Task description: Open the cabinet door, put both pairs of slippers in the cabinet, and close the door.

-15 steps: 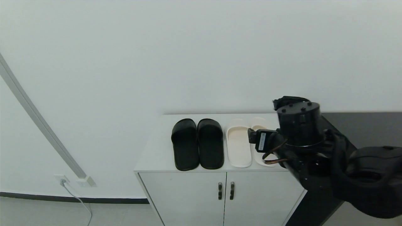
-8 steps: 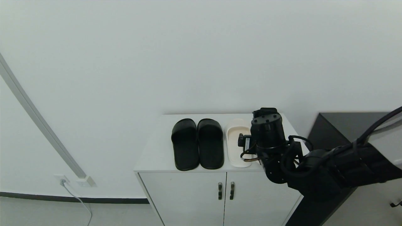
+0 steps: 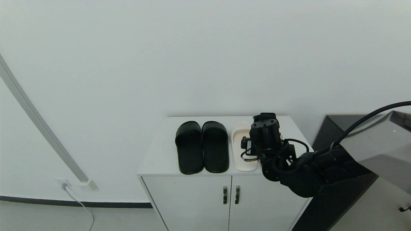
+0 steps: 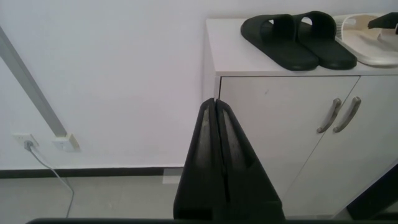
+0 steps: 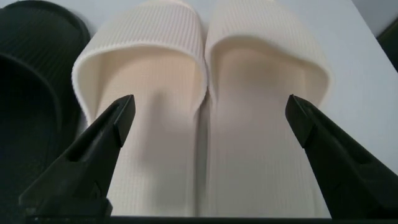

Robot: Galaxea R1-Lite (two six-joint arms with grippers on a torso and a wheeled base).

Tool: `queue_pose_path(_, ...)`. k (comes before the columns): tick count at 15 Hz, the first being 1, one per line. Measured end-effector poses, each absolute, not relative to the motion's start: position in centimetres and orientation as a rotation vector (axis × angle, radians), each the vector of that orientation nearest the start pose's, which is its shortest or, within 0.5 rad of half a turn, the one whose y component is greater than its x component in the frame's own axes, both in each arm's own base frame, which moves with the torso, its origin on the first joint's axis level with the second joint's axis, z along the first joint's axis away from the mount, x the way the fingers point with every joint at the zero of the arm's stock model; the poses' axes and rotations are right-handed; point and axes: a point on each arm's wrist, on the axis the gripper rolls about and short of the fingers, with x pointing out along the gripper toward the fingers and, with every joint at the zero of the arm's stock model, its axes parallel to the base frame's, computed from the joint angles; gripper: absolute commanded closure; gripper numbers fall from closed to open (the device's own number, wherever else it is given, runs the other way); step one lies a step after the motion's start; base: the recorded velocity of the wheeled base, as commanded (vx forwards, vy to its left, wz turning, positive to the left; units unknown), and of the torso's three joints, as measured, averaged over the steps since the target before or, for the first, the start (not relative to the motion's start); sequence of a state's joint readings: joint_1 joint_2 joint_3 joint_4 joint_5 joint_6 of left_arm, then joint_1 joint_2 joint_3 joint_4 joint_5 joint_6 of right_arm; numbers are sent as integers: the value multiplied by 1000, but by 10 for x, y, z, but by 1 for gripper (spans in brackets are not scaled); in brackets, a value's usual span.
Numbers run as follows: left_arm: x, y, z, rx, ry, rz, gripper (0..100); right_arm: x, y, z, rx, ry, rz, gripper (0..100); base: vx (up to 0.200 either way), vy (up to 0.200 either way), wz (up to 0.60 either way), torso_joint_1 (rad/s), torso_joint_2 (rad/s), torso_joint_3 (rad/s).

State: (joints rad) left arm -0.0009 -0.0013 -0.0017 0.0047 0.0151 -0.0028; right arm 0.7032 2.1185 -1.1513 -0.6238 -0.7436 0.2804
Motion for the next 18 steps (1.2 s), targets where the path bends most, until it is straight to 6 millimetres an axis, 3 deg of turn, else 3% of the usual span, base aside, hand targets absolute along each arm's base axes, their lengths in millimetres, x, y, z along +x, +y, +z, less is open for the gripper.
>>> queue_pose_path(7, -23, 0, 75, -3, 2, 15, 100, 355, 250, 107, 56, 218, -73, 0, 0, 0, 0, 0, 0, 0)
queue_pose_path(11, -23, 0, 75, -4, 2, 14, 100, 367, 250, 109, 56, 203, -52, 0, 0, 0, 0, 0, 0, 0)
queue_pose_path(12, -23, 0, 75, -4, 2, 14, 100, 369, 249, 109, 55, 200, -56, 100, 0, 0, 0, 0, 0, 0)
queue_pose_path(18, -23, 0, 75, -4, 2, 15, 100, 375, 249, 101, 38, 206, -71, 100, 0, 0, 0, 0, 0, 0)
